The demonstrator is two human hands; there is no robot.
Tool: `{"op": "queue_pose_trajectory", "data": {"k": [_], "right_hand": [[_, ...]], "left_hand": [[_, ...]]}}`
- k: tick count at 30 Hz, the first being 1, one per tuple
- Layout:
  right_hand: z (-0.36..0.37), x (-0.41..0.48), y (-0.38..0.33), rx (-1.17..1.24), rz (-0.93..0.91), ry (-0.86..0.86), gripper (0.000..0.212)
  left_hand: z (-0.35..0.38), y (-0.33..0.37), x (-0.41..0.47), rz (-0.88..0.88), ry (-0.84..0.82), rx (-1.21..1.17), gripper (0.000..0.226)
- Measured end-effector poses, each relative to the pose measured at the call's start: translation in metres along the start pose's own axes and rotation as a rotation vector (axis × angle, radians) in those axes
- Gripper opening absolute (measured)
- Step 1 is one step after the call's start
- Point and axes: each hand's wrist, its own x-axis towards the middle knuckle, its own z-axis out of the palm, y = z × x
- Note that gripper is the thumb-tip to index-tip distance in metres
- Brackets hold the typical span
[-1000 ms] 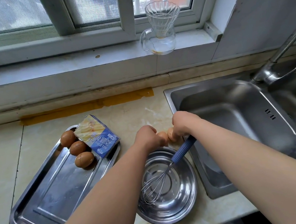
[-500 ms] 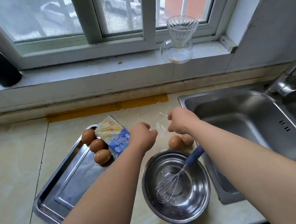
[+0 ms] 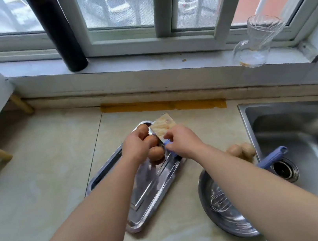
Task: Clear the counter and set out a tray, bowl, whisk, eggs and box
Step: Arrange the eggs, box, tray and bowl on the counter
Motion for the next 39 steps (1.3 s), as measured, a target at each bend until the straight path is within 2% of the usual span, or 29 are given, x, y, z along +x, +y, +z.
{"op": "queue_pose_trajectory", "data": {"k": [1,4,9,12,16,19,21,22,23,25,27,31,39], "right_hand": [[0.008,0.000,-0.005,0.003,-0.020,-0.012,0.007],[0.027,0.004,-0.014,-0.007,-0.019,-0.026,0.008],[0.043,0.006,-0.018,-0.035,-0.039,-0.003,0.028],[0.045,0.007,-0.021,-0.046,-0.012,0.010,0.031],[0.048,0.006,-0.022,-0.074,0.019,-0.007,0.014],[0.049,0.003,-0.021,-0.057,0.038,-0.005,0.031],[0.049,0.003,-0.021,-0.068,0.023,-0.025,0.011],[0.050,0.004,-0.021,-0.083,0.013,-0.034,0.011],[0.051,0.003,-0.021,-0.113,0.004,-0.047,0.019],[0.053,0.005,-0.020,-0.149,0.005,-0.052,0.025],[0.055,0.005,-0.019,-0.137,0.023,-0.057,0.020],[0.052,0.004,-0.016,-0.098,0.087,-0.049,0.025],[0.043,-0.006,-0.003,-0.075,0.095,-0.059,0.028]], "left_hand": [[-0.002,-0.008,0.003,0.019,-0.016,-0.006,0.008],[-0.004,-0.020,0.013,0.072,-0.063,0.022,0.021],[0.005,-0.031,0.034,0.088,-0.135,0.104,0.014],[0.009,-0.034,0.041,0.108,-0.155,0.137,0.022],[0.012,-0.036,0.047,0.129,-0.199,0.156,0.034],[0.014,-0.034,0.050,0.163,-0.234,0.183,0.036],[0.015,-0.034,0.052,0.174,-0.274,0.190,0.031],[0.015,-0.033,0.052,0.167,-0.291,0.192,0.028],[0.014,-0.032,0.050,0.165,-0.304,0.202,0.029],[0.012,-0.033,0.050,0.161,-0.297,0.266,0.045],[0.010,-0.036,0.048,0.141,-0.288,0.297,0.051],[0.007,-0.039,0.042,0.134,-0.301,0.331,0.052],[0.019,-0.030,0.035,0.126,-0.310,0.342,0.038]]}}
